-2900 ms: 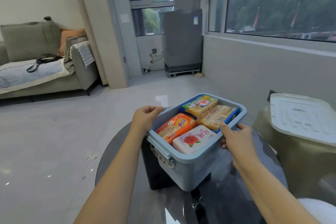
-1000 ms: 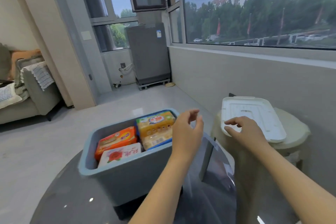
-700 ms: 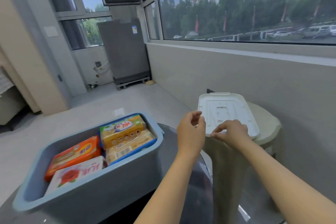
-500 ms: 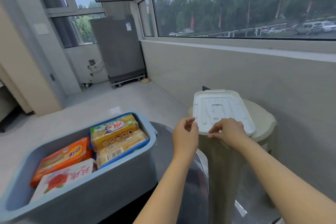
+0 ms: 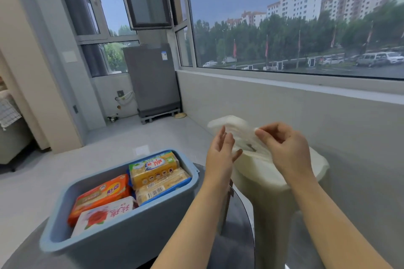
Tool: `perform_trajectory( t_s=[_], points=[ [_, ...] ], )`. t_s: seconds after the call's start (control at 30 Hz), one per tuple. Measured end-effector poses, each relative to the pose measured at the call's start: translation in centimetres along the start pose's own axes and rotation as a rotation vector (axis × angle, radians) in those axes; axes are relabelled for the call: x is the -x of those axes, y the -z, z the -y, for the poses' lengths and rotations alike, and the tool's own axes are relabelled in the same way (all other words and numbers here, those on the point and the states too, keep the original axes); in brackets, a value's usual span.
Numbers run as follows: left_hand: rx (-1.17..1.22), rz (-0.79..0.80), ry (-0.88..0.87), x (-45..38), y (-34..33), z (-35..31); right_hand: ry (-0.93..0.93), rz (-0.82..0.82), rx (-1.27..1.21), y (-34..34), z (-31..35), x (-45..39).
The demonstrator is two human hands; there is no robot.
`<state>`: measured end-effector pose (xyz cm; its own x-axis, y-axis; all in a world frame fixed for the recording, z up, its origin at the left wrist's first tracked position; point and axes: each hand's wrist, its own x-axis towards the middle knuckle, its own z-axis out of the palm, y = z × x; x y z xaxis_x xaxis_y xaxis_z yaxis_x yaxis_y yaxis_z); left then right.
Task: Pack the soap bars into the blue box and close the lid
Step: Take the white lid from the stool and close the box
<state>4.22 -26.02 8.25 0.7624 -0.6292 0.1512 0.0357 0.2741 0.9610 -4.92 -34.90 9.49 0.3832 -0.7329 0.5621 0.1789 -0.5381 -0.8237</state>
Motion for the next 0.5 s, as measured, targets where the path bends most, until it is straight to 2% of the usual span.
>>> perform_trajectory(
  t_s=[0.13, 0.3, 0.43, 0.5],
  points=[
    [-0.054, 0.037, -0.186, 1.6, 1.0, -3.2, 0.045, -0.083, -0.189, -0.4, 3.2, 1.2],
    [-0.285, 0.024, -0.434, 3.2, 3.1, -6.7, 0.045, -0.139, -0.508, -2.2, 6.6, 2.1],
    [-0.420, -0.140, -0.494, 3.3, 7.3, -8.5, -0.050, -0.095, -0.740, -4.2, 8.2, 2.8],
    [-0.571, -0.284, -0.553, 3.3, 10.1, -9.0, -0.127, -0.048, -0.831, -5.2, 8.4, 3.0]
  ],
)
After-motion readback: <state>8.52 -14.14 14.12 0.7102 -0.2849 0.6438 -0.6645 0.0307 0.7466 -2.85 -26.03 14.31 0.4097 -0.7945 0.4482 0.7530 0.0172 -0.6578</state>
